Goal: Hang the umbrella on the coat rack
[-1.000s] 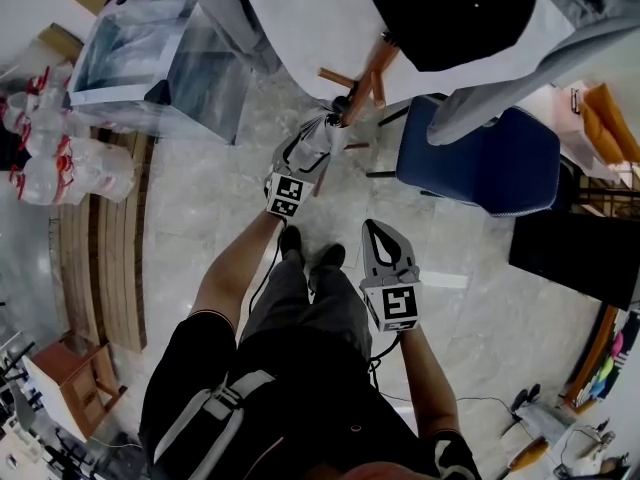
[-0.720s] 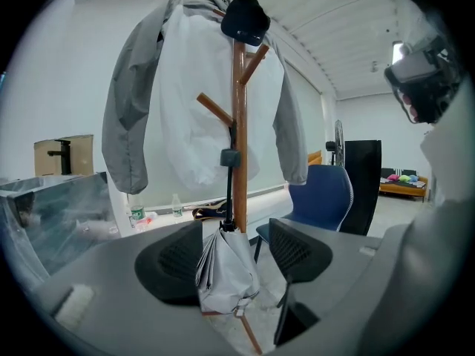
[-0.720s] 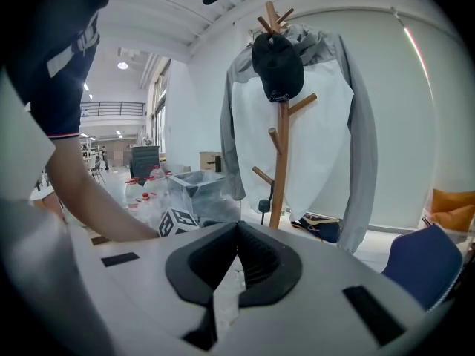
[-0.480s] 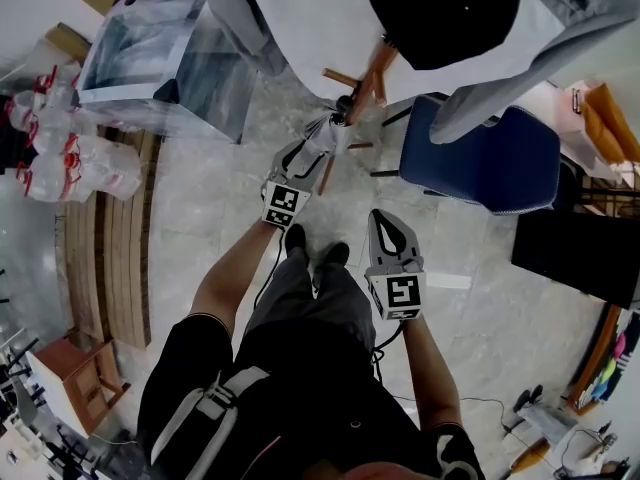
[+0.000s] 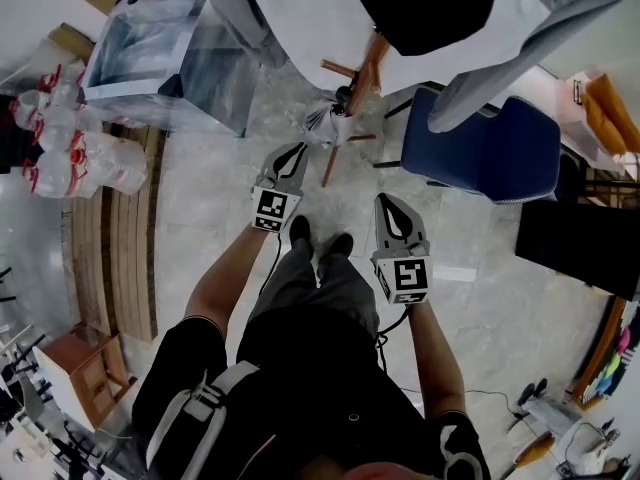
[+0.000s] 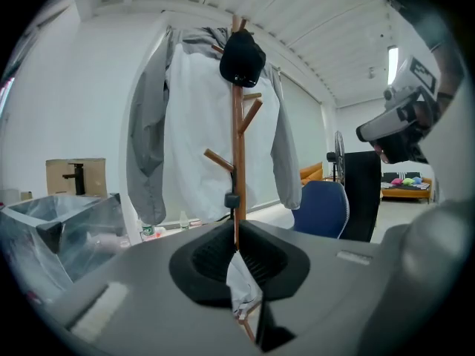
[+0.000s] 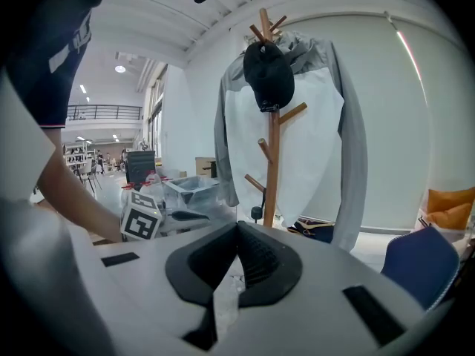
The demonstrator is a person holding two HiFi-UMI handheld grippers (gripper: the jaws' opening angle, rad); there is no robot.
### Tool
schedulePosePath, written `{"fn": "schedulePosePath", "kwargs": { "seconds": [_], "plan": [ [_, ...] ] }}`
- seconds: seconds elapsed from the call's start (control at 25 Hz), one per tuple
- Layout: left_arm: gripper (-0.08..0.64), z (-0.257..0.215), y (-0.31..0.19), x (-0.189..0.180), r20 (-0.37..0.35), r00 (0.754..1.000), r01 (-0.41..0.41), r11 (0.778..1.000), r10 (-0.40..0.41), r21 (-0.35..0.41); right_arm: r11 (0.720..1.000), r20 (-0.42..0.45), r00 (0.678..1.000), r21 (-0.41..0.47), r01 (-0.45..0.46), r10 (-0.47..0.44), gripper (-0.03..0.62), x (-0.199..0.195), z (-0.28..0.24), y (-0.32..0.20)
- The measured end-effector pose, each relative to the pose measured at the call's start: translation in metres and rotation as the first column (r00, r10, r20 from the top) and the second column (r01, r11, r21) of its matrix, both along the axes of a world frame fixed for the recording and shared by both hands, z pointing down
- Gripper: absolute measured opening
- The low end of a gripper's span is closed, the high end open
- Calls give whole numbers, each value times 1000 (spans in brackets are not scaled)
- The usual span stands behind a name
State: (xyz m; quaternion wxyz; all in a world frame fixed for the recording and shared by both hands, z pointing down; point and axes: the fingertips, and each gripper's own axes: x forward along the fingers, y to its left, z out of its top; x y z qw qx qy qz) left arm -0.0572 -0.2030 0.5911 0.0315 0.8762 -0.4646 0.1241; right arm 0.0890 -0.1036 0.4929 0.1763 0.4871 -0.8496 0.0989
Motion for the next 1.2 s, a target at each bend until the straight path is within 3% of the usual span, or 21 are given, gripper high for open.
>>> {"fn": "schedulePosePath", "kwargs": {
  "seconds": [0.12, 1.2],
  "plan": [
    [2, -17, 8, -5, 4, 1000, 4, 1000, -4, 17, 1000, 10, 1000, 12, -4, 4, 3, 4, -6, -2],
    [-2, -165, 67, -37, -32, 998, 63, 992, -59, 110, 983, 74, 996, 176, -53, 41, 3, 29, -74, 1]
  ]
}}
